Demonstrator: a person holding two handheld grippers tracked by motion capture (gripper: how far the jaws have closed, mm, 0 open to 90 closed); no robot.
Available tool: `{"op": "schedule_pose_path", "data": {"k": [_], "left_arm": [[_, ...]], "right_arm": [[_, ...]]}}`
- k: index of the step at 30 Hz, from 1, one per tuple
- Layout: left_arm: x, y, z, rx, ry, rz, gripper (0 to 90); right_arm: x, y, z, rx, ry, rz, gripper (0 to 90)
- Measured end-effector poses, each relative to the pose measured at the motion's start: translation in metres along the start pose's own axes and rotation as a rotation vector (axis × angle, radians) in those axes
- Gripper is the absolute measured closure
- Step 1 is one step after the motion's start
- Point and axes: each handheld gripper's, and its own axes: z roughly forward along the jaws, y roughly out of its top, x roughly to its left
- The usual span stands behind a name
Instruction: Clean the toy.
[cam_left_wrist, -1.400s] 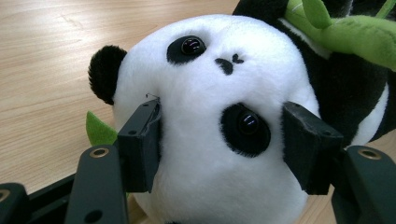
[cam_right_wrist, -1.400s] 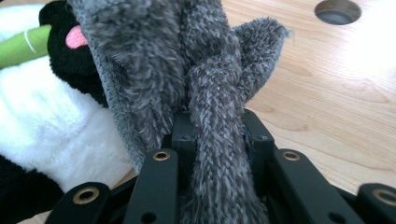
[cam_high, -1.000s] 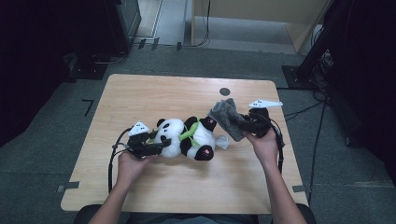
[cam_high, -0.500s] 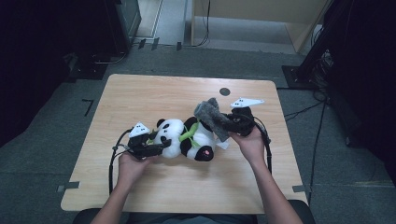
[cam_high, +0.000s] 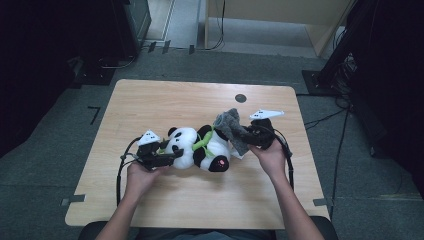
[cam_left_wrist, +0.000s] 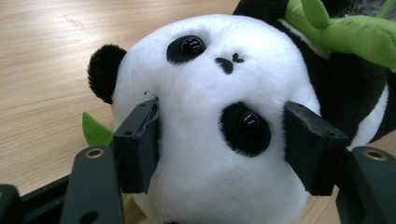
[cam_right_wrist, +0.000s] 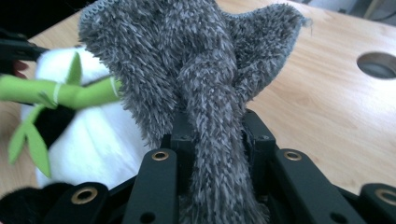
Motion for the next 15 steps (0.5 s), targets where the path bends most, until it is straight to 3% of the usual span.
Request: {"op": "schedule_pose_path", "data": {"k": [15], "left_arm": [[0.004, 0.001, 0.000, 0.005, -0.016, -0.003, 31.0]], "right_arm": [[-0.020, -0.025, -0.001, 0.077, -0.035, 0.068, 72.1]]}}
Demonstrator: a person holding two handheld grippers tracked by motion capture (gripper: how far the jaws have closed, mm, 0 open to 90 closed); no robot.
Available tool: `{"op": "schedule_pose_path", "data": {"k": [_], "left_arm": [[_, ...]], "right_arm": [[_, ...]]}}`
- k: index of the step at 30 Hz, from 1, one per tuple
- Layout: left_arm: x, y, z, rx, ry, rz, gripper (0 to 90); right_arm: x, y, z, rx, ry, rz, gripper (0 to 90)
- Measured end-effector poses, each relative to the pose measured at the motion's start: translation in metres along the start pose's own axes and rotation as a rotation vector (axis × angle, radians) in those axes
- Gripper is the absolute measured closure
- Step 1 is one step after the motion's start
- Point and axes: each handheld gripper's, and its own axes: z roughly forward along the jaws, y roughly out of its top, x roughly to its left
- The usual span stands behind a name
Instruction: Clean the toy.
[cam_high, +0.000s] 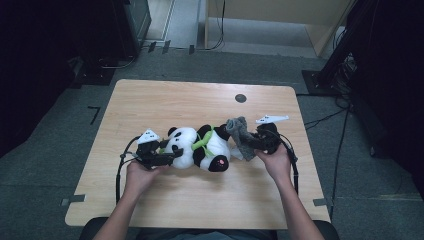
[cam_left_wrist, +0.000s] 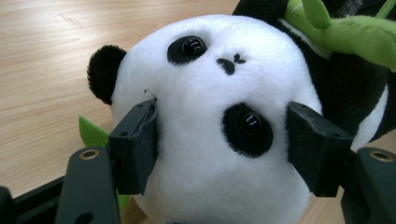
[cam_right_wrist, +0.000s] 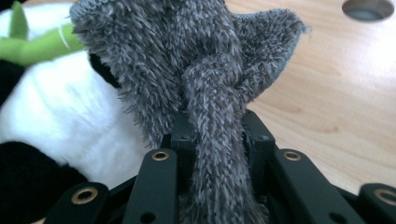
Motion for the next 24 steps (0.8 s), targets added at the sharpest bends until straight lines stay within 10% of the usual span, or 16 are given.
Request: {"op": "schedule_pose_path", "data": {"k": [9, 24], "left_arm": [[0.000, -0.001, 0.000, -0.009, 0.004, 0.002, 30.2], [-0.001, 0.000, 0.000, -0.006, 0.013, -0.001, 29.4]], "right_arm": [[0.000, 0.002, -0.021, -0.050, 0.006, 0.011, 72.3], [0.065, 0.009, -0.057, -0.113, 0.163, -0.113, 71.6]]}}
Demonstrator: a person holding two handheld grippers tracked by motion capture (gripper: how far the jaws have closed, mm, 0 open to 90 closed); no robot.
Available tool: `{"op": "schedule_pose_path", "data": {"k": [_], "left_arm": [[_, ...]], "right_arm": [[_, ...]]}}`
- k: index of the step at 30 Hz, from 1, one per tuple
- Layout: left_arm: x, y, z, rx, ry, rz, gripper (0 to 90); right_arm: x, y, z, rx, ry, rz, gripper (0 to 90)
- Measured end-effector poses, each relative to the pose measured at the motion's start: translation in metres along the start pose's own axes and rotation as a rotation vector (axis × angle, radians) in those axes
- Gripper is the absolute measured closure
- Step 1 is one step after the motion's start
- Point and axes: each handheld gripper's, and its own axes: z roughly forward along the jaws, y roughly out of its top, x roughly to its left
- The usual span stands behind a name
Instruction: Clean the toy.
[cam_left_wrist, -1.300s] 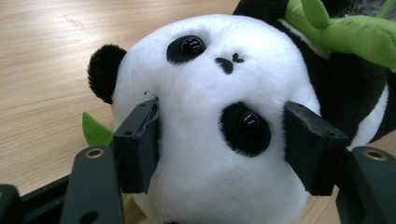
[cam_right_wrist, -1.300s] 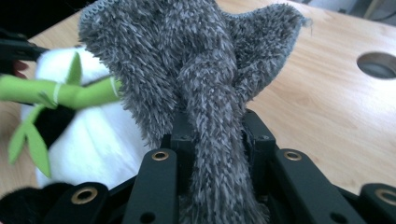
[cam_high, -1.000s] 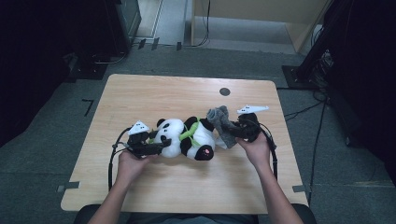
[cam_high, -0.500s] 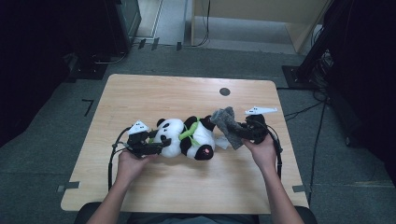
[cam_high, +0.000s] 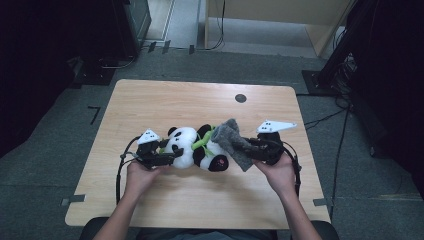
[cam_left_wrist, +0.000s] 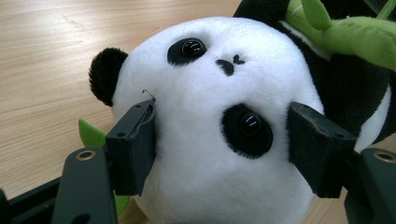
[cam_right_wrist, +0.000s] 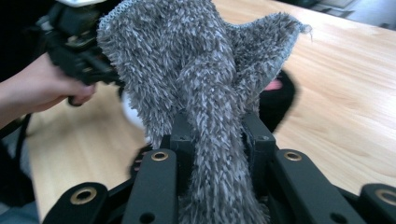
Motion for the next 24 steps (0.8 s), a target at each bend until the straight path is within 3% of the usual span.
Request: {"op": "schedule_pose_path", "data": {"k": [5, 11, 14, 24], "left_arm": [[0.000, 0.001, 0.000, 0.003, 0.001, -0.002, 29.5], [0.000, 0.001, 0.000, 0.005, 0.002, -0.004, 29.5], [0.000, 0.001, 0.000, 0.009, 0.001, 0.006, 29.5], [-0.001, 0.001, 0.001, 0.003, -0.002, 0.006, 29.5]], "right_arm": [[0.016, -0.001, 0.007, 0.014, 0.042, -0.028, 71.4], [0.035, -0.010, 0.025, 0.068, 0.090, -0.086, 70.9], [0.034, -0.017, 0.036, 0.095, 0.074, -0.100, 70.5], [0.018, -0.026, 0.035, 0.055, 0.057, -0.066, 70.8]]}}
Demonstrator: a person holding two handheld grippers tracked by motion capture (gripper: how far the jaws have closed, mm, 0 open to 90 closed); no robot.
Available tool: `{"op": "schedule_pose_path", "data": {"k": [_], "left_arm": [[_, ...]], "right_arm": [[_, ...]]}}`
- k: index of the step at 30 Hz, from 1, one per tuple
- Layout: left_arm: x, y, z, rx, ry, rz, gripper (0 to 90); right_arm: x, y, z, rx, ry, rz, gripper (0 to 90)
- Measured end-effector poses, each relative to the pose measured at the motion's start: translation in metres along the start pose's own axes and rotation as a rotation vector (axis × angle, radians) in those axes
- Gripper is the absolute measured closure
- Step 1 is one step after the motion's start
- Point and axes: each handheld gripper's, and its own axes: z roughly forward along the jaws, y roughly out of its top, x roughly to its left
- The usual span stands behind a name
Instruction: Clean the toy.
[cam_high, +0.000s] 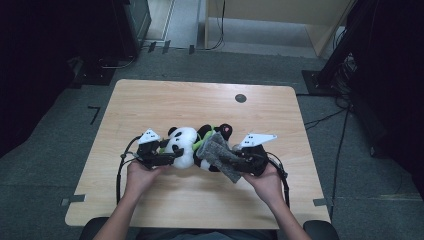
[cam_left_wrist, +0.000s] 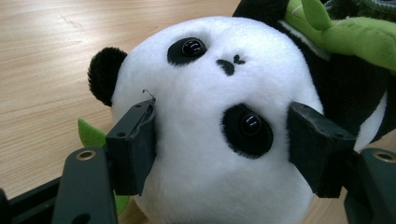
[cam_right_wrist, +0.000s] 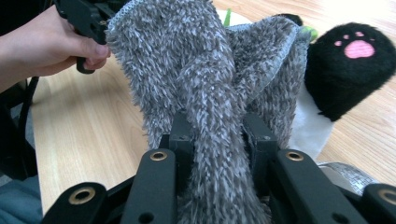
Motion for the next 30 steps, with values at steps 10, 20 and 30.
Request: {"op": "schedule_pose_path", "data": {"k": [10, 20, 30], "left_arm": [[0.000, 0.000, 0.000, -0.002, -0.001, 0.001, 29.5], [0.000, -0.001, 0.000, -0.003, -0.002, 0.002, 29.5], [0.001, -0.001, 0.000, -0.005, -0.001, -0.006, 29.5]], "right_arm": [[-0.010, -0.003, -0.003, -0.007, -0.033, 0.013, 71.2], [-0.023, -0.011, -0.006, 0.007, -0.067, 0.051, 71.6], [-0.027, -0.008, -0.017, -0.003, -0.089, 0.059, 71.8]]}}
